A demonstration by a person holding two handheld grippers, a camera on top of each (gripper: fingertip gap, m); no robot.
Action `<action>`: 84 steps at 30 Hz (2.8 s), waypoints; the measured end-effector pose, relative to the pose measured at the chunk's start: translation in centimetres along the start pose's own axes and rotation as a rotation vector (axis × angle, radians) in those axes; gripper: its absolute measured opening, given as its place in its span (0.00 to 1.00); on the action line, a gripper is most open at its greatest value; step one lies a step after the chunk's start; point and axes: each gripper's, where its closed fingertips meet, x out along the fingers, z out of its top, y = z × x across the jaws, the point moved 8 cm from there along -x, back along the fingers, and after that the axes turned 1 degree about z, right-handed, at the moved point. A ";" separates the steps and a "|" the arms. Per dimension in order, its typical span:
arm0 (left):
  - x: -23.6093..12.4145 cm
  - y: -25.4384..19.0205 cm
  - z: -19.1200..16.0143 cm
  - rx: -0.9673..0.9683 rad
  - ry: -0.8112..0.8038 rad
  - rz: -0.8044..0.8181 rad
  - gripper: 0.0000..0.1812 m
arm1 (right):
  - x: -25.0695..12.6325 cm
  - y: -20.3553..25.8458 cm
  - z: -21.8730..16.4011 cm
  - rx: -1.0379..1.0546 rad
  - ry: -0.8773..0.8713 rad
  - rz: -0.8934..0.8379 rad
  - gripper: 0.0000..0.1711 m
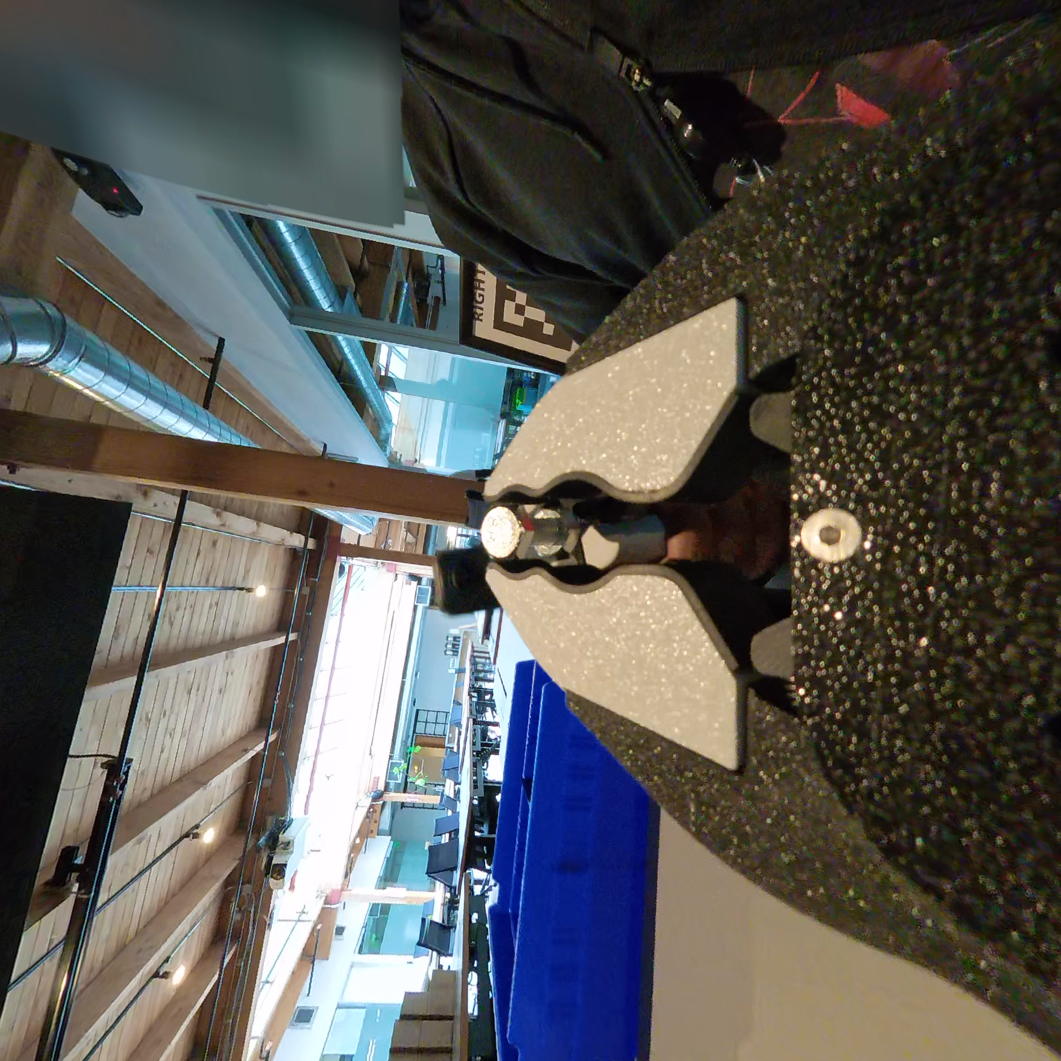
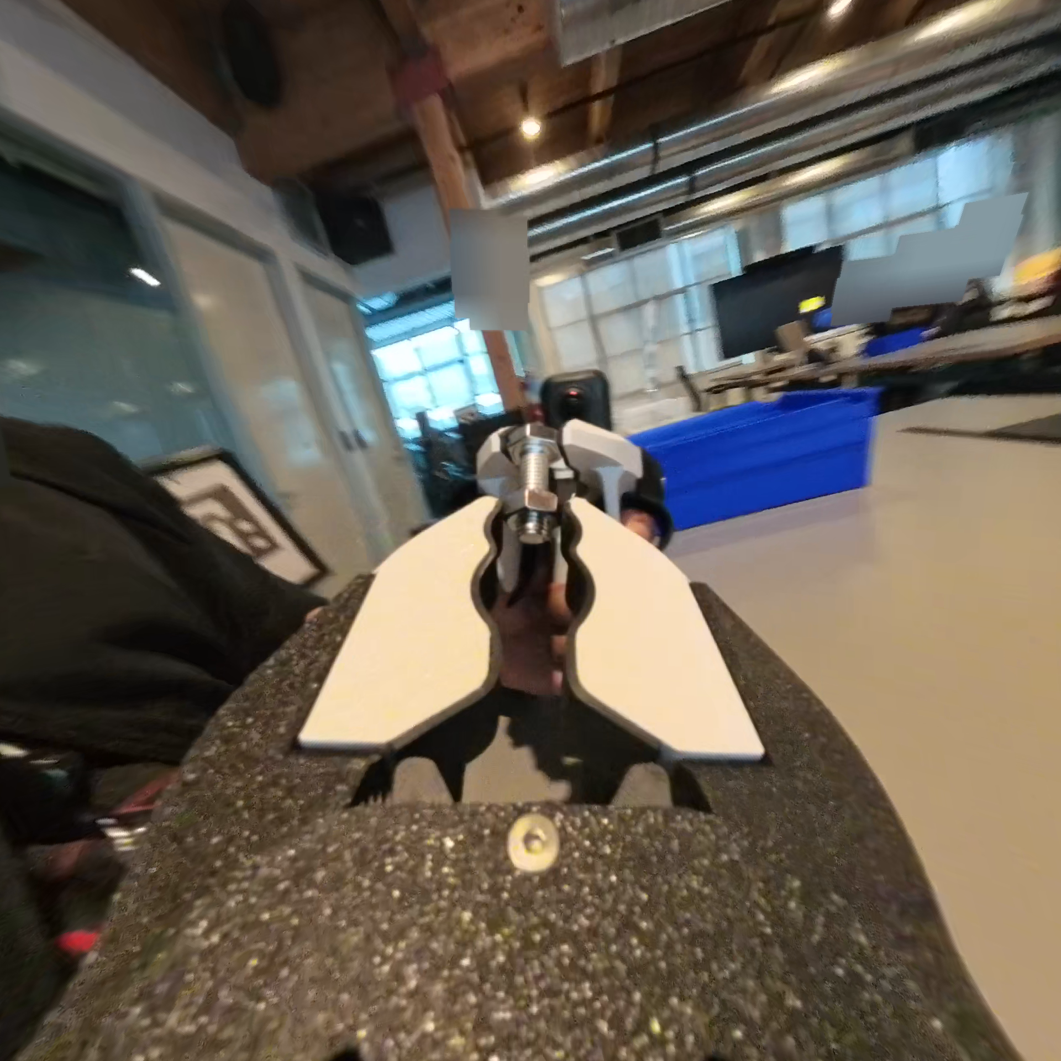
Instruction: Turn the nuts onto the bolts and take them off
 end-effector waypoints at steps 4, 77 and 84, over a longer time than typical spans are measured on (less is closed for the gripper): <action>-0.2 0.5 -0.2 -0.041 0.007 0.031 0.09 | 0.1 1.0 0.2 -0.411 0.104 -0.249 0.11; -0.2 0.3 -0.1 -0.026 0.014 0.038 0.09 | 0.7 1.9 -0.5 -0.708 0.186 -0.413 0.12; -0.4 0.1 0.3 -0.026 -0.037 0.003 0.09 | 0.0 0.7 0.3 -0.173 0.012 -0.104 0.19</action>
